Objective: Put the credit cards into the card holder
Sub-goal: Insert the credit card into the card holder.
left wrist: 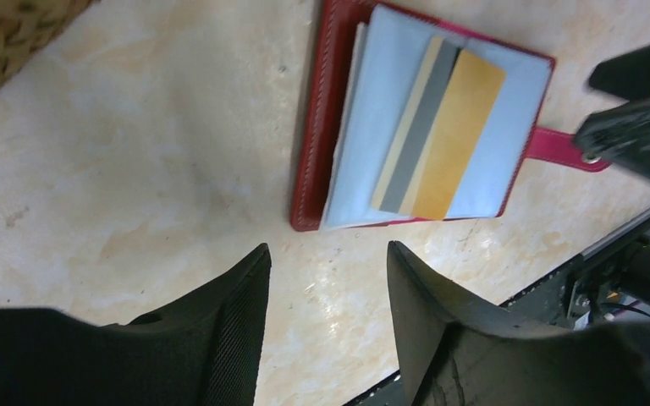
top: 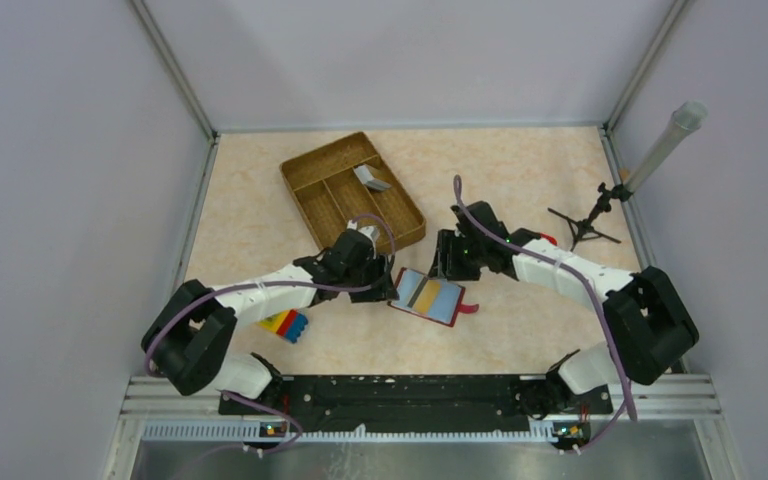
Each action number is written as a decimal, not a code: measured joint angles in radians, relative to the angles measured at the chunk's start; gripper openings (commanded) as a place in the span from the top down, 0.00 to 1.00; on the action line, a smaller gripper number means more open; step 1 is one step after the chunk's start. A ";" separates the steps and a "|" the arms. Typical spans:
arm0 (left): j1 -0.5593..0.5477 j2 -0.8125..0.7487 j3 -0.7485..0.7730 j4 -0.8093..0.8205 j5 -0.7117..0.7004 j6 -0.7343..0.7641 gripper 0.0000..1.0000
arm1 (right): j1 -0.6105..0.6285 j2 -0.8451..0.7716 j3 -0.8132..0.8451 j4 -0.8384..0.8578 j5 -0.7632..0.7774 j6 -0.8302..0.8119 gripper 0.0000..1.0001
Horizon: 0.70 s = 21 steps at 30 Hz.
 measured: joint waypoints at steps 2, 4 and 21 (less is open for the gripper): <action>0.000 0.003 0.024 0.001 0.000 0.003 0.44 | 0.007 -0.024 -0.050 0.010 0.012 0.061 0.51; 0.000 0.021 0.055 0.004 -0.001 0.009 0.44 | 0.013 -0.037 -0.095 0.019 0.018 0.115 0.52; 0.000 0.189 0.129 0.070 -0.009 0.041 0.54 | 0.032 0.033 -0.143 0.126 0.006 0.252 0.64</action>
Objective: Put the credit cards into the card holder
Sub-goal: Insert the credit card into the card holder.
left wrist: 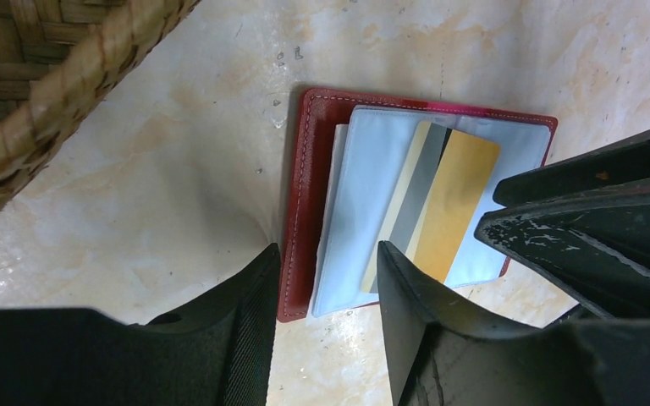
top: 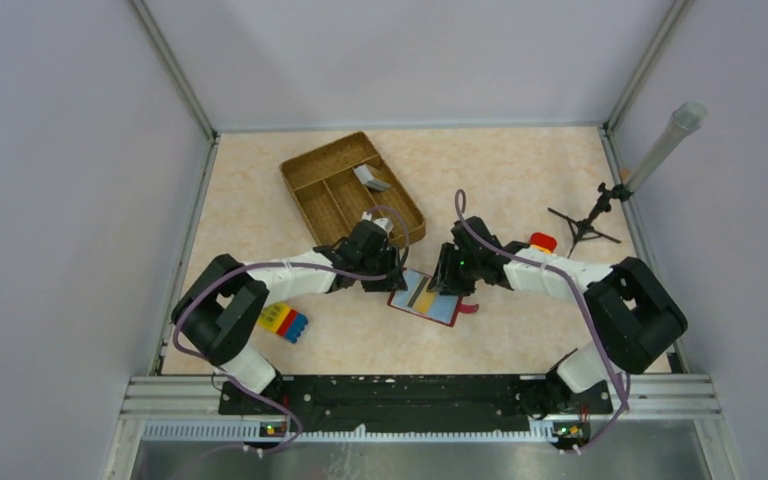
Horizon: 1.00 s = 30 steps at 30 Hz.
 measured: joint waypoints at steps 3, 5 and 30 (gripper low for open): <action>0.000 0.008 0.000 0.011 0.001 0.001 0.56 | 0.005 0.021 0.000 0.009 0.000 0.002 0.66; 0.000 0.014 0.000 0.015 0.001 0.002 0.58 | 0.009 0.033 0.000 0.020 0.000 0.006 0.67; 0.007 0.008 -0.052 0.099 0.007 -0.031 0.65 | 0.061 0.117 0.003 0.167 0.008 0.060 0.73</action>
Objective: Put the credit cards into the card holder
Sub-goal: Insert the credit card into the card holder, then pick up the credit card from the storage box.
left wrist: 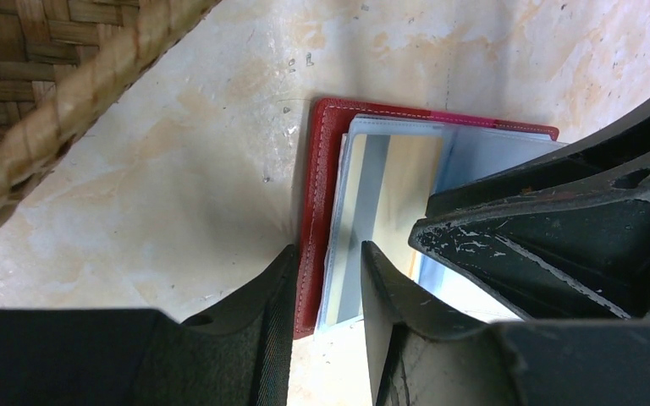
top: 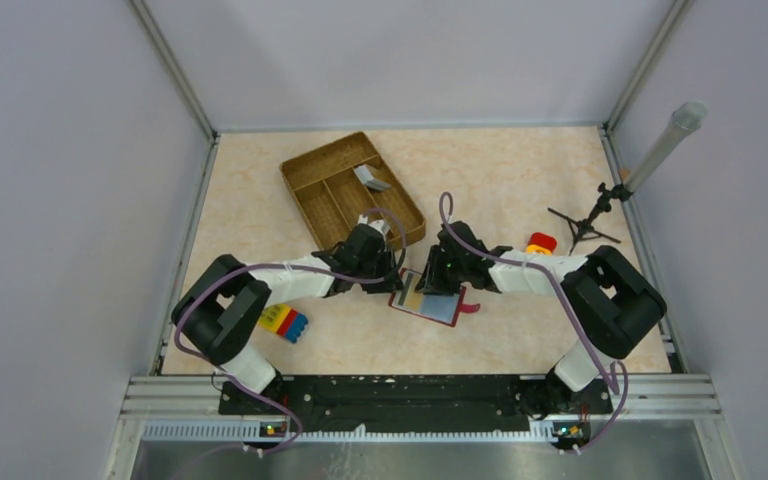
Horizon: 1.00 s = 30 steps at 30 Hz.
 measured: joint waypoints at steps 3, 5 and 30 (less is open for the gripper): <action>0.000 -0.007 -0.011 0.005 0.003 -0.010 0.65 | 0.005 0.000 0.000 0.003 0.006 0.003 0.74; 0.000 -0.016 -0.020 0.004 0.006 -0.014 0.65 | 0.008 0.003 0.001 0.006 0.010 0.007 0.74; 0.038 -0.295 0.058 -0.275 -0.001 0.014 0.04 | 0.041 -0.296 0.129 -0.283 0.251 -0.269 0.31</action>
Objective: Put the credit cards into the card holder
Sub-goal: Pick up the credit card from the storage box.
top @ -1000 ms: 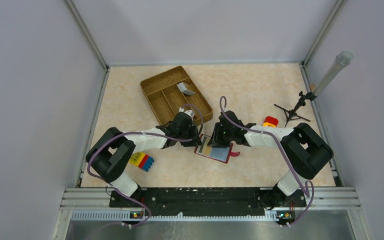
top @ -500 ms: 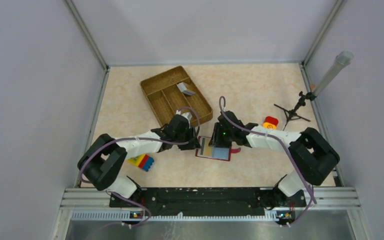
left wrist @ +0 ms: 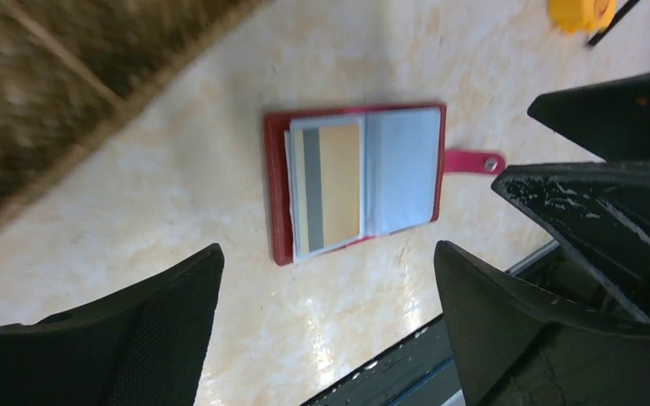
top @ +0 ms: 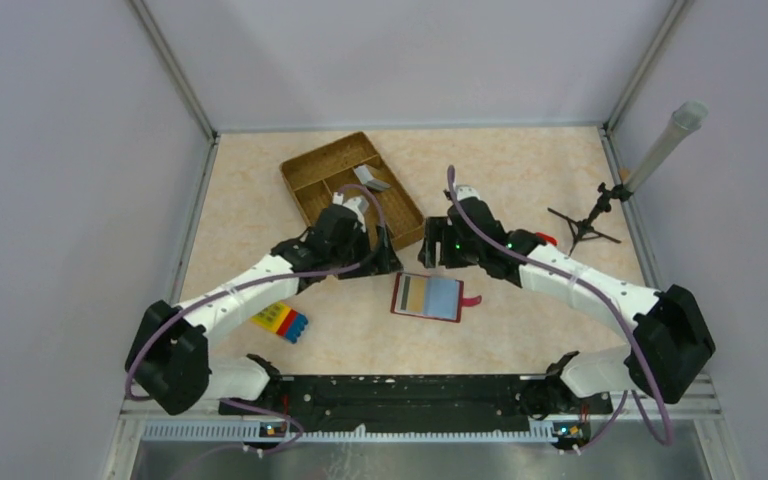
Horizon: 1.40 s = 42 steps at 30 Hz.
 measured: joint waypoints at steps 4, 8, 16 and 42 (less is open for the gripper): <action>0.153 -0.050 0.064 -0.066 0.019 0.040 0.01 | 0.000 0.082 0.170 0.007 0.000 -0.118 0.27; 0.386 -0.057 0.100 -0.154 0.039 0.113 0.01 | 0.000 0.219 0.335 0.063 -0.010 -0.229 0.25; 0.600 0.112 0.249 -0.312 0.026 0.232 0.01 | -0.001 0.590 0.729 0.081 -0.045 -0.407 0.19; 0.642 0.330 0.390 -0.336 0.103 0.267 0.01 | -0.074 1.180 1.371 -0.079 -0.130 -0.510 0.18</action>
